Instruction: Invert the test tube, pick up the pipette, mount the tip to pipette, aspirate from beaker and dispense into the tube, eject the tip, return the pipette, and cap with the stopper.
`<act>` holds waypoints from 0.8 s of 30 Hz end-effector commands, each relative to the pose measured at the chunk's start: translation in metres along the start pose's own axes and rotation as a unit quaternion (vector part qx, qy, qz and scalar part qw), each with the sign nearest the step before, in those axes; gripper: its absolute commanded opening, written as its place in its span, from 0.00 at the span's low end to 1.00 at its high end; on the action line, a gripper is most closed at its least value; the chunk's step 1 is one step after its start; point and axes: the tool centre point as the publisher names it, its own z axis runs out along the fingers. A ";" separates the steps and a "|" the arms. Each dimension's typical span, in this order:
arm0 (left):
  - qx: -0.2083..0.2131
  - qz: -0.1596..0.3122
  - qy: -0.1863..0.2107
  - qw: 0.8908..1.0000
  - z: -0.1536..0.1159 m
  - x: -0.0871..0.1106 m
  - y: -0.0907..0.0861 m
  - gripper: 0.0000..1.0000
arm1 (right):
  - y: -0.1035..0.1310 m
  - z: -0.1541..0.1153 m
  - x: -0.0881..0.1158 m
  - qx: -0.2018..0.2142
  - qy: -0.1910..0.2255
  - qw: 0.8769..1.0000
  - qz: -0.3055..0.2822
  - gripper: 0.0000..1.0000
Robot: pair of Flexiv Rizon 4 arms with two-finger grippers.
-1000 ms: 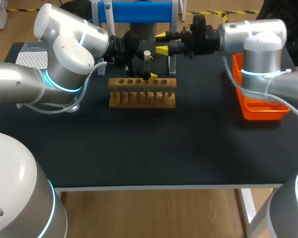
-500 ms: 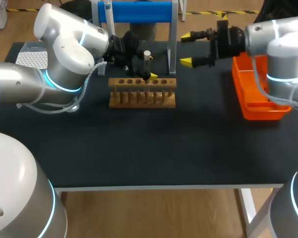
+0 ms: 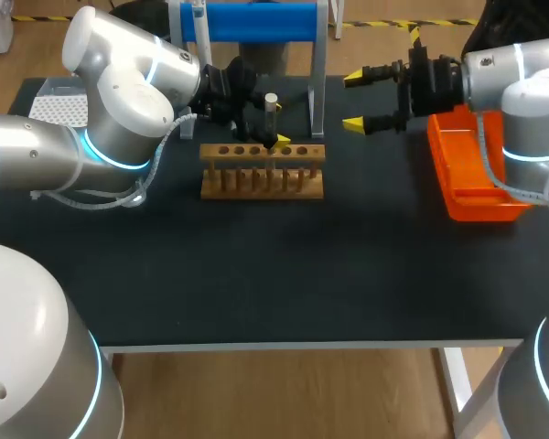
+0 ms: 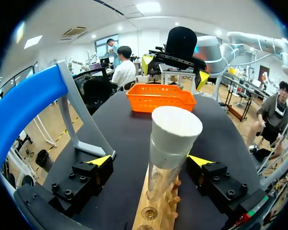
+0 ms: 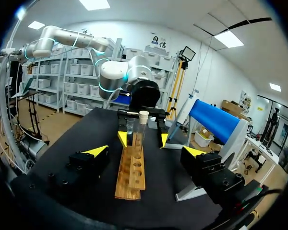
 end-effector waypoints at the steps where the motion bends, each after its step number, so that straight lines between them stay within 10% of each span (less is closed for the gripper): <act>1: 0.000 0.000 0.002 1.000 0.001 -0.001 0.000 1.00 | 0.001 -0.001 0.001 0.001 -0.001 1.000 0.000 1.00; 24: -0.031 -0.011 -0.006 0.999 -0.030 0.009 0.005 1.00 | 0.001 -0.001 0.001 0.001 -0.001 1.000 0.000 1.00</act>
